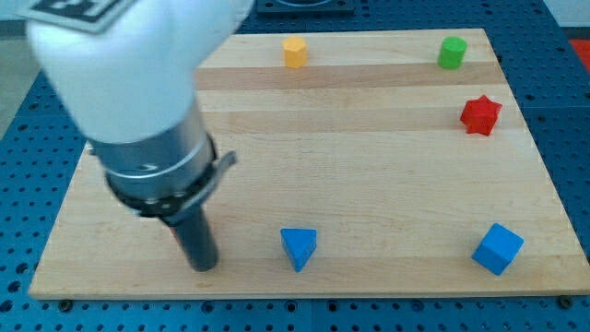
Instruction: Slide the red circle to the blue triangle
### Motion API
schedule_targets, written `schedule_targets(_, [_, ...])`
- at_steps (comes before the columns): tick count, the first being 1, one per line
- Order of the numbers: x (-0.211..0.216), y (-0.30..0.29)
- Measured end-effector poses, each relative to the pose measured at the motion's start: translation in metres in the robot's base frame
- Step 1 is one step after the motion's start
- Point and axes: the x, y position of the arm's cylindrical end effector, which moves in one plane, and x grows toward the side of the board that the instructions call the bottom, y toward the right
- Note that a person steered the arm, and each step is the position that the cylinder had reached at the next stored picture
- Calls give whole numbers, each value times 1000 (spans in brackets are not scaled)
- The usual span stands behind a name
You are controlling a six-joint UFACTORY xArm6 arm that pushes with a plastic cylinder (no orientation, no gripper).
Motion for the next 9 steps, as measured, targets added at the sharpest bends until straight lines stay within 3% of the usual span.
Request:
schedule_targets(1, [0, -42])
schedule_targets(3, [-89, -40])
schedule_targets(9, [-37, -24])
